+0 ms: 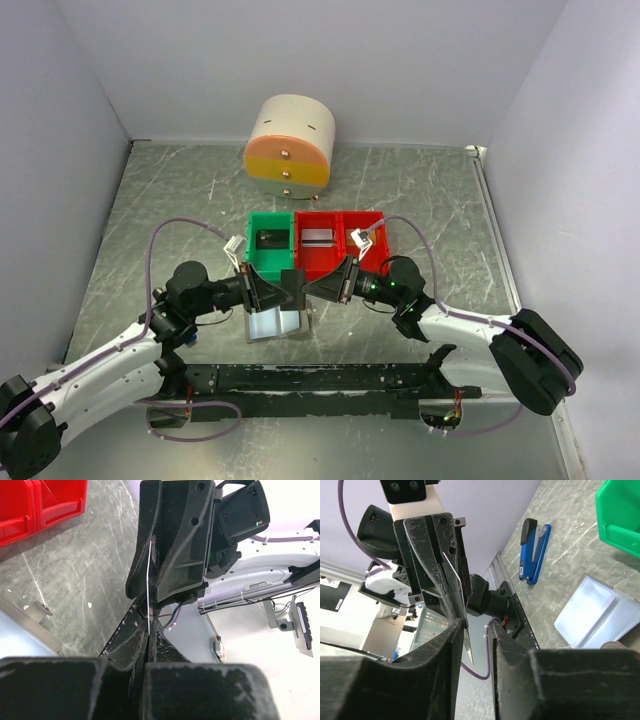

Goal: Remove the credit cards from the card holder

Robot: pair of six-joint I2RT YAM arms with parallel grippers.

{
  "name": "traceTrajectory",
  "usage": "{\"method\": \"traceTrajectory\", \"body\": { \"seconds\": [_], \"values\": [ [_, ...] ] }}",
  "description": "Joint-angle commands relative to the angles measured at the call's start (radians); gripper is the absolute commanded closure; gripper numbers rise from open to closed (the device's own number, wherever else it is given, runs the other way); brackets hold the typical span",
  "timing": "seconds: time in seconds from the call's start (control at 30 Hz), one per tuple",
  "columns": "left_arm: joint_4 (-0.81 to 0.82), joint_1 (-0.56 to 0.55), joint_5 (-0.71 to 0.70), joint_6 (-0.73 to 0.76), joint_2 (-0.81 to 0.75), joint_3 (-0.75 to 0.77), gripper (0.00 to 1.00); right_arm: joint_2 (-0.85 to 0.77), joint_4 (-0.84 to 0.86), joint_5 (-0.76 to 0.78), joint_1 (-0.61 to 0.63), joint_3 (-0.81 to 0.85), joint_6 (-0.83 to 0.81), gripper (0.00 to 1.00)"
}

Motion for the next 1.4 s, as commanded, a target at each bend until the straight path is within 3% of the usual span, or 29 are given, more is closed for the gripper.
{"method": "traceTrajectory", "body": {
  "seconds": [0.0,0.3,0.47,0.57,0.67,0.93,1.37],
  "values": [
    [0.042,0.006,0.034,-0.006,-0.017,-0.02,0.93,0.018,0.072,-0.022,0.007,0.025,0.018,0.75],
    [0.075,0.006,0.059,-0.011,0.019,-0.013,0.91,0.039,0.108,-0.031,0.006,0.028,0.036,0.92],
    [-0.057,0.005,0.012,0.03,-0.021,0.007,0.74,0.006,0.058,0.019,0.004,0.014,0.022,0.98],
    [-0.165,0.006,-0.028,0.059,-0.051,0.028,0.65,-0.014,0.022,0.031,0.004,0.019,0.005,0.99],
    [-0.205,0.007,-0.033,0.072,-0.065,0.03,0.63,-0.022,0.007,0.032,0.004,0.026,0.001,0.99],
    [-0.121,0.007,0.014,0.047,-0.022,0.023,0.67,-0.012,0.011,0.002,0.004,0.034,0.009,0.99],
    [-0.094,0.006,-0.006,0.02,-0.01,0.034,0.58,-0.002,-0.014,-0.032,0.004,0.039,-0.01,0.99]
  ]
}}
